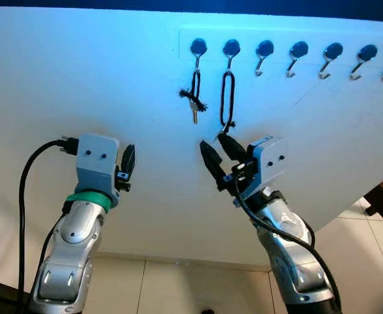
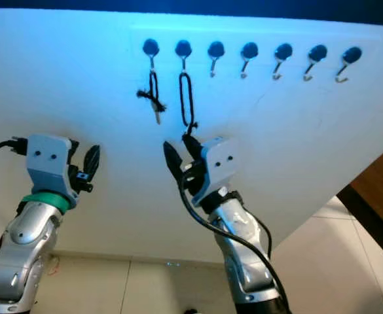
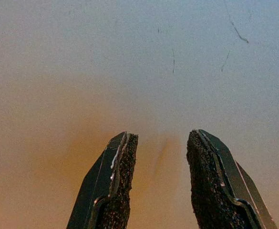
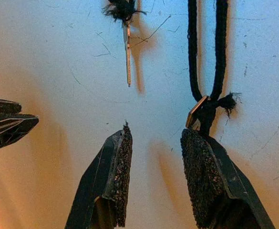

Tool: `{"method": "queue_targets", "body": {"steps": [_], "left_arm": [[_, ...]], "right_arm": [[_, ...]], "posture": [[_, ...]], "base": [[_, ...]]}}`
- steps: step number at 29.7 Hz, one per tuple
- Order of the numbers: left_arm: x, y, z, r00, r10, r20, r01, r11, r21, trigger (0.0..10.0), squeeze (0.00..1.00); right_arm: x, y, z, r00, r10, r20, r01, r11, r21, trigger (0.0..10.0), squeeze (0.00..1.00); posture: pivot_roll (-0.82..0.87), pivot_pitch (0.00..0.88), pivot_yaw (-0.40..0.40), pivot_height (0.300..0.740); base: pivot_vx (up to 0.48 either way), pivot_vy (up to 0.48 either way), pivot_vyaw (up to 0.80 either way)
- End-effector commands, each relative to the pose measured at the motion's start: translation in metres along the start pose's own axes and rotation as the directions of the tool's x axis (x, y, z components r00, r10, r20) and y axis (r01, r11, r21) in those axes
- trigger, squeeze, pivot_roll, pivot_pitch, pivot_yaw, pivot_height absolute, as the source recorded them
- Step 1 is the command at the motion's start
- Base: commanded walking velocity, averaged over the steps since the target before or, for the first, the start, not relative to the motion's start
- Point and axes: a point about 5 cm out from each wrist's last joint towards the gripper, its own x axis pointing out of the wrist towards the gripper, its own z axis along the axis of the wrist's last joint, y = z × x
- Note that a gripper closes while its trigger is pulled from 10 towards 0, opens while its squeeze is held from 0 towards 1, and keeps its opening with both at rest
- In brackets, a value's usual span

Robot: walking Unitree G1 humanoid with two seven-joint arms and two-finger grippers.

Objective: Hang keys on a hook

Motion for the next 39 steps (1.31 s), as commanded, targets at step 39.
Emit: {"method": "queue_targets", "body": {"steps": [39], "left_arm": [[-0.001, 0.003, -0.005, 1.000, 0.023, -0.015, -0.023, 1.000, -0.009, 10.0, 0.00]], "right_arm": [[0.000, -0.015, -0.003, 0.999, -0.035, -0.015, 0.035, 0.999, -0.017, 10.0, 0.00]], "posture": [[-0.06, 0.126, 0.087, 0.740]], "base": [[-0.367, 0.000, 0.00]]}}
